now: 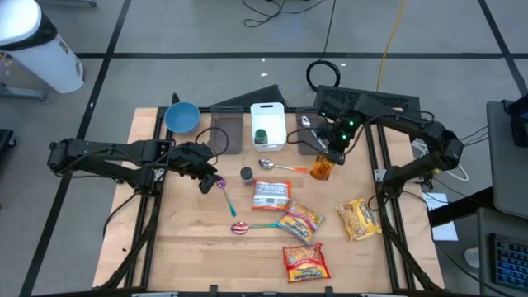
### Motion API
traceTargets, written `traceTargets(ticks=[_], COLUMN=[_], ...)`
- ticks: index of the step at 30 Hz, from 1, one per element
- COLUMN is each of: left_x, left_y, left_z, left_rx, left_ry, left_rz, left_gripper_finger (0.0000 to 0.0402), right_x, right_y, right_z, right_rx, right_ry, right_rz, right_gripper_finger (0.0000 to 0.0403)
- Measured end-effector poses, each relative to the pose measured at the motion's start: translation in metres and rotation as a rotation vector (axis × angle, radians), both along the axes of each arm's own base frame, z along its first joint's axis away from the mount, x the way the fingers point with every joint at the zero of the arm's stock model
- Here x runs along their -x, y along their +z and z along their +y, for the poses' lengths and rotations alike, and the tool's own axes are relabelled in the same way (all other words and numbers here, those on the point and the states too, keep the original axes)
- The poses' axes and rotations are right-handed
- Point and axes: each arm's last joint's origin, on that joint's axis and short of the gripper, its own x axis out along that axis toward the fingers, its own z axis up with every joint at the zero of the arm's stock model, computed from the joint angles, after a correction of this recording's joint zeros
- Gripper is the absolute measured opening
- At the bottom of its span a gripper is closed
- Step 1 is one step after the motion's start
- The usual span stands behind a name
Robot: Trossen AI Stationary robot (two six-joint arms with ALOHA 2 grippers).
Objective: Pick & Place Food Item
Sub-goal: Put the orange seasoning pack into the white bin
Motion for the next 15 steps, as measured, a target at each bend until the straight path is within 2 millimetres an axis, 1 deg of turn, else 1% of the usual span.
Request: traceTargets(ticks=[7,11,15], left_x=[-0.001,-0.002,-0.006], left_y=[0.001,0.002,0.006], left_z=[0.0,0.0,0.003], left_rx=[-0.001,0.005,0.045], left_ry=[-0.002,-0.012,-0.049], left_rz=[-0.01,-0.036,-0.093], left_gripper_finger=[0.02,0.02,0.02], right_x=[-0.017,-0.027,-0.032], right_y=[0.018,0.029,0.04], right_z=[-0.006,-0.002,0.004], right_rx=[0.005,0.028,0.057], right_ry=[0.048,0.089,0.129], right_rz=[0.003,-0.027,-0.074], right_gripper_finger=[0.0,0.0,0.0])
